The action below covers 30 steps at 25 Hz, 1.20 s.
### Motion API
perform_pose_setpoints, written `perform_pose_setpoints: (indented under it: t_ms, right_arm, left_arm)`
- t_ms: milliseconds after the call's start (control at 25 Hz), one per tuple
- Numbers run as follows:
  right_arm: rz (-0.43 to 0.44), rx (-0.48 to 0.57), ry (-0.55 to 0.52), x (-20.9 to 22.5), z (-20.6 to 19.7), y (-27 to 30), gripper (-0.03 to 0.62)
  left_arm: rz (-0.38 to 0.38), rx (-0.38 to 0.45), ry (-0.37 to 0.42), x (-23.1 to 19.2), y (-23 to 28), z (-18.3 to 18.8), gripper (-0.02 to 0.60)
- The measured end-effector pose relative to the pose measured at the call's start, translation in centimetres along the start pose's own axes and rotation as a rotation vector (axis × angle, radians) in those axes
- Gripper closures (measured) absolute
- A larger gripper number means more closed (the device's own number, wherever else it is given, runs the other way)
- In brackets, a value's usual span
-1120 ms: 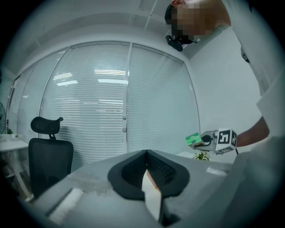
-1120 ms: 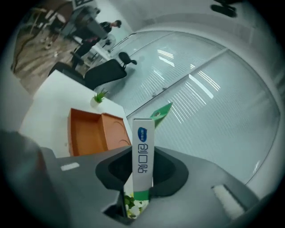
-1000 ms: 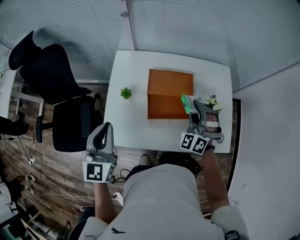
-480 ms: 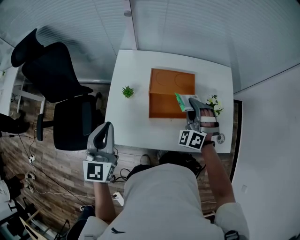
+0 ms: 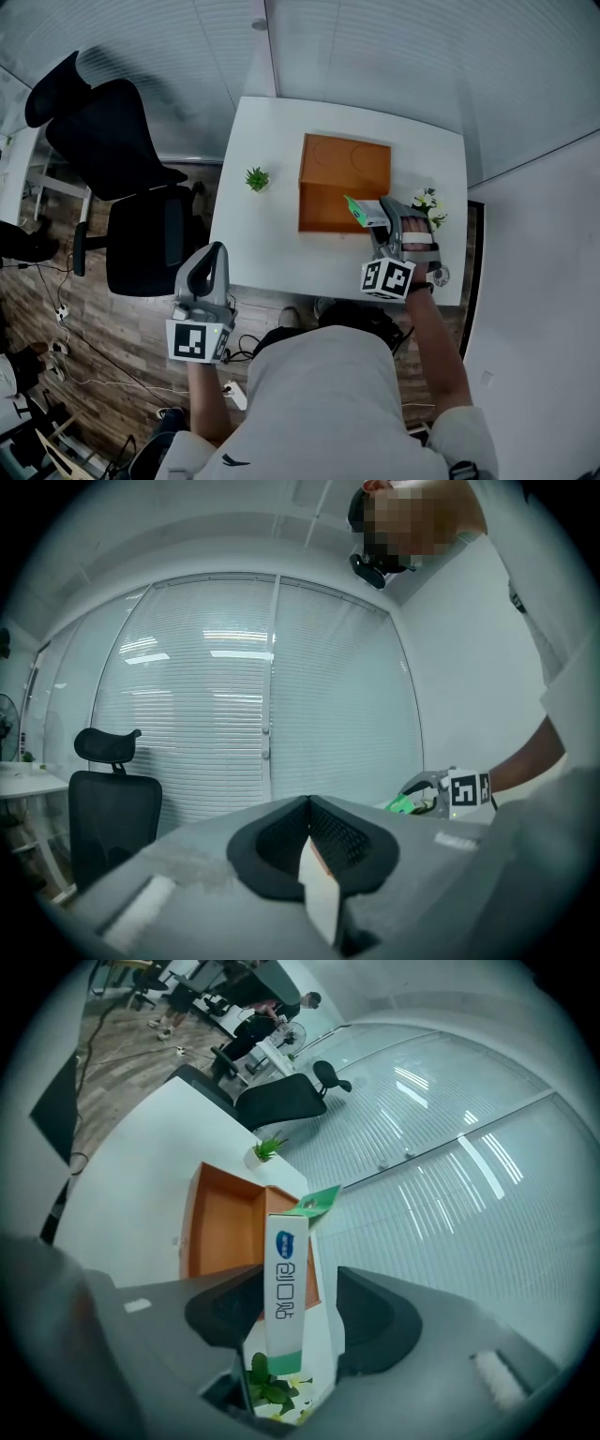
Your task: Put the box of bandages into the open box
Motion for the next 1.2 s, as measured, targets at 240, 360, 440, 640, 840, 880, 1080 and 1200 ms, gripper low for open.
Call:
perform_pose_setpoints:
  t_ms: [240,360,440,640,840,880,1080,1200]
  right_arm:
    - [0.119,-0.028,-0.019,-0.9,-0.6,0.3,0.345]
    - [0.102,-0.032,-0.013,-0.5,-0.7,0.2,0.349]
    - [0.101,-0.033,-0.007,-0.3,-0.8,0.2,0.35]
    - [0.086,-0.036,0.01,0.2,-1.1,0.0,0.352]
    - [0.04,-0.023,0.096,1.4,-1.6,-0.8,0.437]
    - [0.028,-0.017,0.143,1.9,-1.8,-1.0,0.468]
    - [0.039,0.05,0.519,3.9,-3.0,-2.3,0.476]
    - [0.049,0.135,0.795,5.2,-3.4,-3.5,0.473]
  left_arm:
    - [0.007,-0.001,-0.007,0.2,-0.6,-0.3,0.575]
    - [0.009,0.002,-0.008,0.3,-0.6,-0.3,0.575]
    - [0.009,0.003,-0.008,0.3,-0.5,-0.3,0.575]
    - [0.006,0.007,-0.003,0.6,-0.6,-0.1,0.575]
    - [0.005,0.012,0.0,0.8,-0.8,0.1,0.575]
    - [0.004,0.013,0.0,0.9,-0.8,0.1,0.575]
    - [-0.002,0.018,0.001,1.2,-1.1,0.0,0.575]
    - [-0.003,0.013,-0.001,1.2,-1.2,-0.3,0.575]
Point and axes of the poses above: the fingertips, and each gripper's own axes: y forward along the fingers, x to its right, z out of its top, the point moved 1 cm from there along -y, backward along the fingers, and after that the axes turned 8 degrees about -x, right-handed, at the moved point
